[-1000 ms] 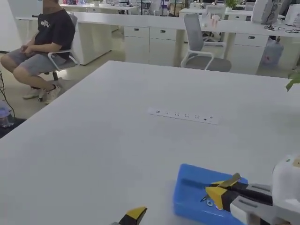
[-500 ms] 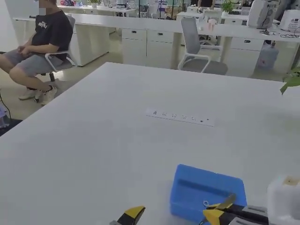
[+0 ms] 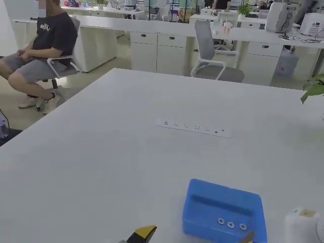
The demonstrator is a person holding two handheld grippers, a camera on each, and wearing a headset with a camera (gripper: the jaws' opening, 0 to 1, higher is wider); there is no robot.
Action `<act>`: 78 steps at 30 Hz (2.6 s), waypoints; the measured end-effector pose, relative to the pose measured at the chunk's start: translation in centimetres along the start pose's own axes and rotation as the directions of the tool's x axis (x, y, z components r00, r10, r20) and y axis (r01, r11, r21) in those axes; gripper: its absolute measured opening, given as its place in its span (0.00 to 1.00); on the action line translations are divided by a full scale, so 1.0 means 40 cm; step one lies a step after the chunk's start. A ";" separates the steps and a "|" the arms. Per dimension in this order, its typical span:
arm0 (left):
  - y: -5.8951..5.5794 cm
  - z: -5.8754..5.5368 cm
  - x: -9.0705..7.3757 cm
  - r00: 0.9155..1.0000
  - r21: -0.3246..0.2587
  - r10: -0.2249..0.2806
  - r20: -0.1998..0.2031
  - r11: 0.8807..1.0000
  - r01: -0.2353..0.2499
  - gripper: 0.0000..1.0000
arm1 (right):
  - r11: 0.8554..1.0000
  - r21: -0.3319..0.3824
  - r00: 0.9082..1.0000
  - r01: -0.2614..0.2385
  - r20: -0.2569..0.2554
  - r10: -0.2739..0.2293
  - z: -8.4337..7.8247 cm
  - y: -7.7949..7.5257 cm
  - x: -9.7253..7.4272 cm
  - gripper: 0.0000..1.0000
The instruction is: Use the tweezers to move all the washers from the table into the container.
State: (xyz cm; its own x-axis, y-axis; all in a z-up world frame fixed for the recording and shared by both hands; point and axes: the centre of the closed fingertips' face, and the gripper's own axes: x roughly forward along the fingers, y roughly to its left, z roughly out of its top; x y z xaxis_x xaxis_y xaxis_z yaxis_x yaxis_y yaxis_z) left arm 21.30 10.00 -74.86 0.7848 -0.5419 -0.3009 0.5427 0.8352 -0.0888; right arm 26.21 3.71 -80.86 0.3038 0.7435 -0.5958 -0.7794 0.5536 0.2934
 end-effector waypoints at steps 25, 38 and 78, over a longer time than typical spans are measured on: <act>0.006 -0.005 -0.001 1.000 -0.003 0.010 -0.004 1.000 -0.010 0.79 | 0.926 -0.374 0.996 -0.052 -0.091 0.019 -0.037 0.092 0.032 0.06; 0.001 0.000 -0.001 1.000 -0.002 0.009 -0.005 1.000 -0.009 0.78 | 0.955 -0.297 0.998 0.000 -0.057 -0.017 -0.029 0.058 0.015 0.03; 0.003 -0.007 0.001 1.000 -0.012 -0.001 -0.009 1.000 0.001 0.78 | 0.995 0.101 0.986 -0.014 0.169 -0.003 0.204 -0.108 0.006 0.03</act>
State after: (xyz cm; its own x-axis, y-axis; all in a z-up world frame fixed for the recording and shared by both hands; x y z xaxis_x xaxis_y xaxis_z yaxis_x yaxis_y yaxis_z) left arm 21.30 10.11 -75.15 0.7813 -0.5421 -0.3095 0.5398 0.8357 -0.1010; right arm 34.12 4.56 -76.17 0.3941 0.7945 -0.4621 -0.7243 0.5779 0.3761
